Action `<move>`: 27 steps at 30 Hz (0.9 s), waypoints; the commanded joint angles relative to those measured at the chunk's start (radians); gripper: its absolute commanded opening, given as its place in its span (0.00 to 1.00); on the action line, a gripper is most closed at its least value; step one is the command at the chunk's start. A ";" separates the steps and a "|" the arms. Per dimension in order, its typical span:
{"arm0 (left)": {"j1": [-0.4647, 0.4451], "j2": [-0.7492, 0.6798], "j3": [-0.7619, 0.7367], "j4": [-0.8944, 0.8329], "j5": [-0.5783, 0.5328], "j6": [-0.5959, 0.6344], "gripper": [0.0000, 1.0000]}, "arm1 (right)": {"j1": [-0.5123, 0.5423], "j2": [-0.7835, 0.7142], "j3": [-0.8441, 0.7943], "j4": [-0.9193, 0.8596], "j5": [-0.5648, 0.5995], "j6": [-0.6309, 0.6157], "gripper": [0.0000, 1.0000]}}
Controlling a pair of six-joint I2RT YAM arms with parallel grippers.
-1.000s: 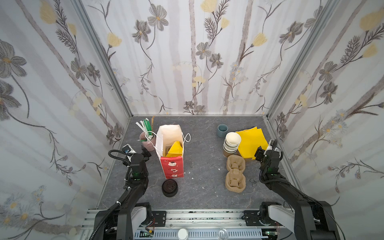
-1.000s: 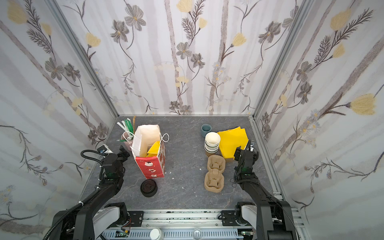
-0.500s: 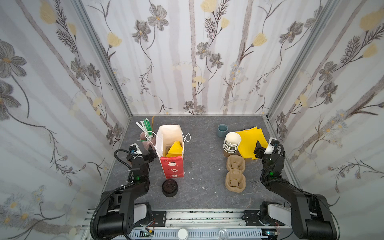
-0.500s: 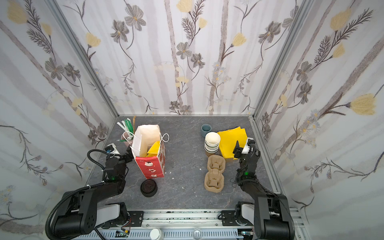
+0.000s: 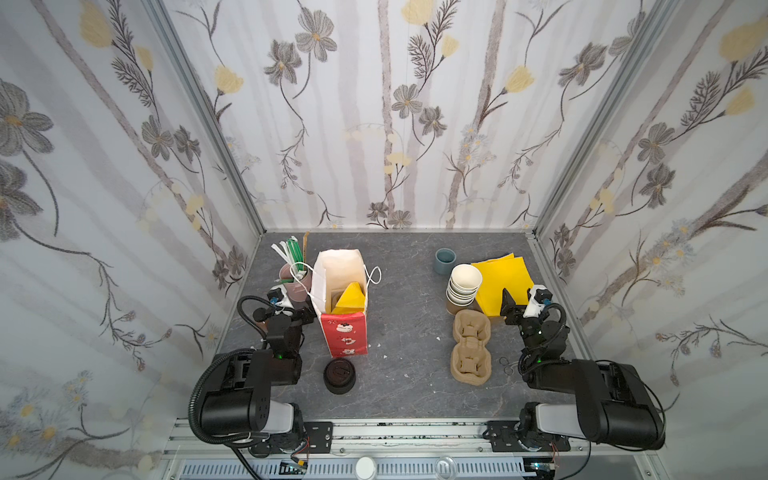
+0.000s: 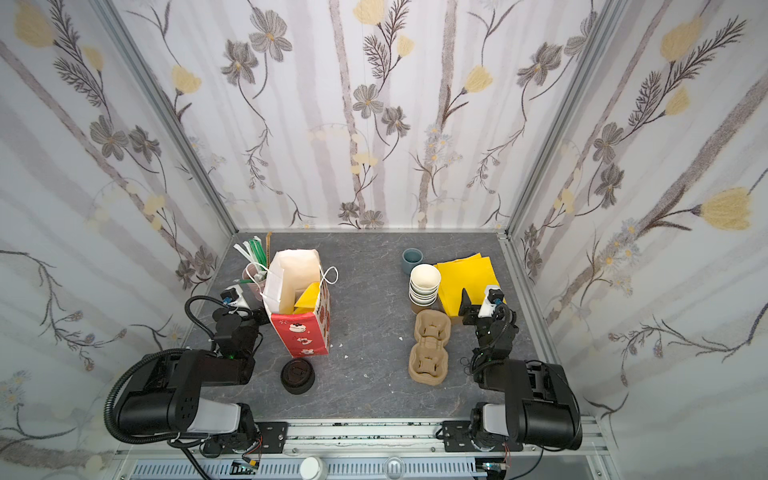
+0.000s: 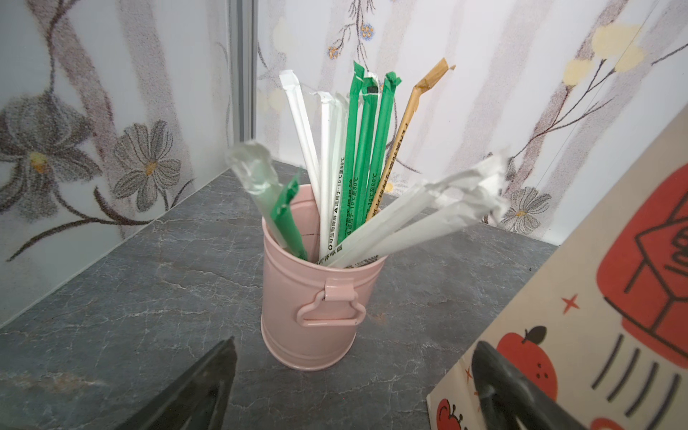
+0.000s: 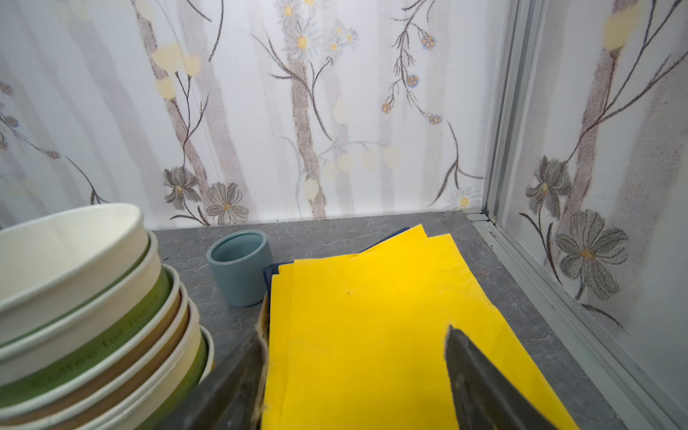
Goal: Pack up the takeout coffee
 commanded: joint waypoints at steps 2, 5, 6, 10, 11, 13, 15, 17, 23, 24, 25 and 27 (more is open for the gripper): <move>-0.010 0.082 -0.008 0.177 -0.001 0.032 1.00 | -0.004 -0.015 0.015 0.096 -0.028 -0.005 0.80; -0.020 0.134 -0.013 0.241 -0.010 0.041 1.00 | 0.003 0.013 0.019 0.130 -0.009 -0.006 0.92; -0.021 0.136 -0.003 0.218 -0.026 0.038 1.00 | 0.007 0.004 0.025 0.101 0.005 -0.010 0.99; -0.027 0.140 0.008 0.208 -0.040 0.043 1.00 | 0.021 0.002 0.036 0.080 0.055 -0.009 1.00; -0.028 0.139 0.008 0.208 -0.040 0.042 1.00 | 0.022 0.002 0.035 0.081 0.055 -0.010 1.00; -0.030 0.140 0.009 0.207 -0.042 0.043 1.00 | 0.026 0.002 0.045 0.061 0.060 -0.014 1.00; -0.030 0.139 0.010 0.207 -0.043 0.043 1.00 | 0.033 0.000 0.052 0.043 0.072 -0.020 1.00; -0.029 0.137 0.010 0.207 -0.043 0.043 1.00 | 0.036 0.000 0.056 0.036 0.076 -0.021 1.00; -0.067 0.139 0.013 0.201 -0.168 0.054 1.00 | 0.115 -0.004 0.119 -0.100 0.223 -0.070 1.00; -0.072 0.139 0.015 0.197 -0.178 0.057 1.00 | 0.114 -0.002 0.116 -0.090 0.219 -0.070 1.00; -0.072 0.139 0.015 0.197 -0.174 0.058 1.00 | 0.113 -0.005 0.110 -0.081 0.218 -0.071 1.00; -0.073 0.139 0.017 0.196 -0.148 0.068 1.00 | 0.114 -0.009 0.104 -0.074 0.219 -0.071 1.00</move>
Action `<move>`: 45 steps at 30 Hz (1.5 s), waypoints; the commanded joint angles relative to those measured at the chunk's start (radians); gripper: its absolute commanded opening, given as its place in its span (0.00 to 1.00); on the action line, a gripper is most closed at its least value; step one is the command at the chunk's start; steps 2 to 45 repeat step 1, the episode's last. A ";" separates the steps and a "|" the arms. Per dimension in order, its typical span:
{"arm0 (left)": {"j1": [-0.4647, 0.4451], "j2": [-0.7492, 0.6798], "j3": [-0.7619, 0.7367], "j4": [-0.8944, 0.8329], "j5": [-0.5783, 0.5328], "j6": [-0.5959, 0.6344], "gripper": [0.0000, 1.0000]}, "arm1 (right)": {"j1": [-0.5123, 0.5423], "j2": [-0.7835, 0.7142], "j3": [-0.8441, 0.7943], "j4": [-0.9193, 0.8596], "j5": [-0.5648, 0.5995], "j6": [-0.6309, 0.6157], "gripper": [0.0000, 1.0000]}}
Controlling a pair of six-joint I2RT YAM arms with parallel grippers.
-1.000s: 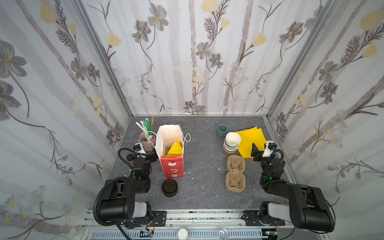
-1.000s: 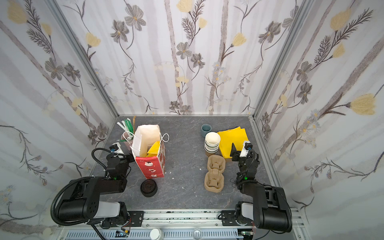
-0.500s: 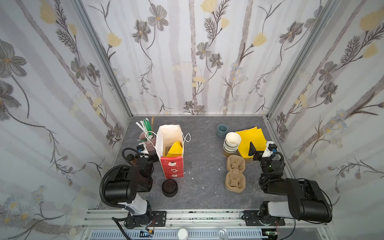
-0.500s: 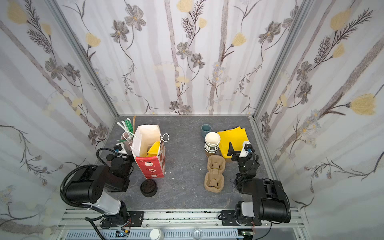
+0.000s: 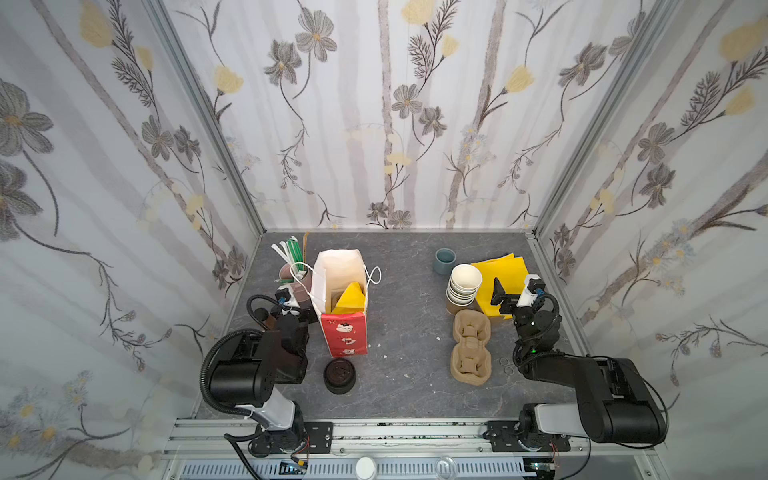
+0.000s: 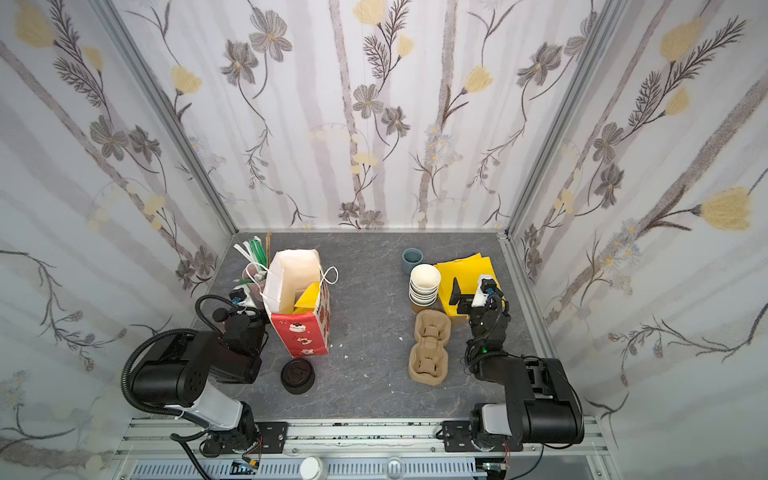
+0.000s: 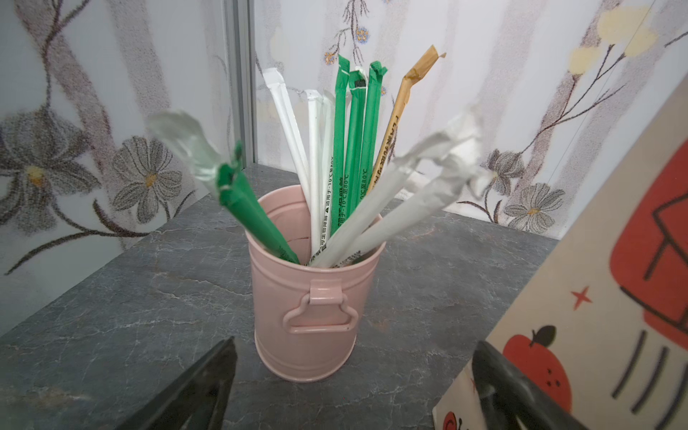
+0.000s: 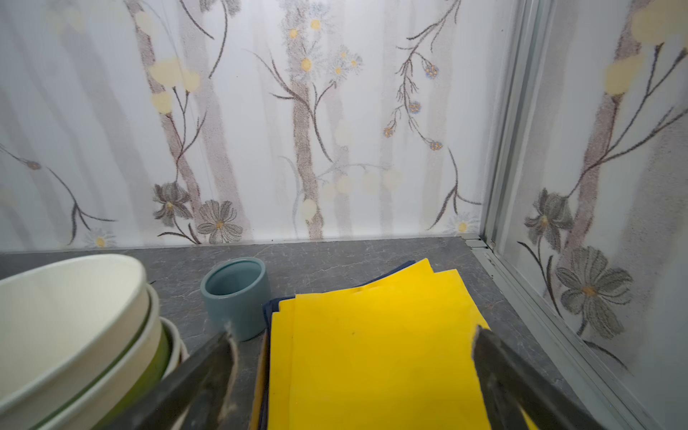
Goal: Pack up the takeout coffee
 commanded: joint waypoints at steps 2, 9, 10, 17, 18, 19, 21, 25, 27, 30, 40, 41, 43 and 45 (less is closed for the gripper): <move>-0.003 0.001 0.009 0.037 -0.007 0.030 1.00 | 0.004 -0.005 -0.003 0.000 0.043 -0.025 1.00; -0.003 0.001 0.009 0.037 -0.007 0.030 1.00 | 0.004 -0.005 -0.003 0.000 0.043 -0.025 1.00; -0.003 0.001 0.009 0.037 -0.007 0.030 1.00 | 0.004 -0.005 -0.003 0.000 0.043 -0.025 1.00; -0.003 0.001 0.009 0.037 -0.007 0.030 1.00 | 0.004 -0.005 -0.003 0.000 0.043 -0.025 1.00; -0.003 0.001 0.009 0.037 -0.007 0.030 1.00 | 0.004 -0.005 -0.003 0.000 0.043 -0.025 1.00; -0.003 0.001 0.009 0.037 -0.007 0.030 1.00 | 0.004 -0.005 -0.003 0.000 0.043 -0.025 1.00; -0.003 0.001 0.009 0.037 -0.007 0.030 1.00 | 0.004 -0.005 -0.003 0.000 0.043 -0.025 1.00; -0.003 0.001 0.009 0.037 -0.007 0.030 1.00 | 0.004 -0.005 -0.003 0.000 0.043 -0.025 1.00; -0.003 0.001 0.009 0.037 -0.007 0.030 1.00 | 0.004 -0.005 -0.003 0.000 0.043 -0.025 1.00; -0.003 0.001 0.009 0.037 -0.007 0.030 1.00 | 0.004 -0.005 -0.003 0.000 0.043 -0.025 1.00; -0.003 0.001 0.009 0.037 -0.007 0.030 1.00 | 0.004 -0.005 -0.003 0.000 0.043 -0.025 1.00; -0.003 0.001 0.009 0.037 -0.007 0.030 1.00 | 0.004 -0.005 -0.003 0.000 0.043 -0.025 1.00; -0.003 0.001 0.009 0.037 -0.007 0.030 1.00 | 0.004 -0.005 -0.003 0.000 0.043 -0.025 1.00; -0.003 0.001 0.009 0.037 -0.007 0.030 1.00 | 0.004 -0.005 -0.003 0.000 0.043 -0.025 1.00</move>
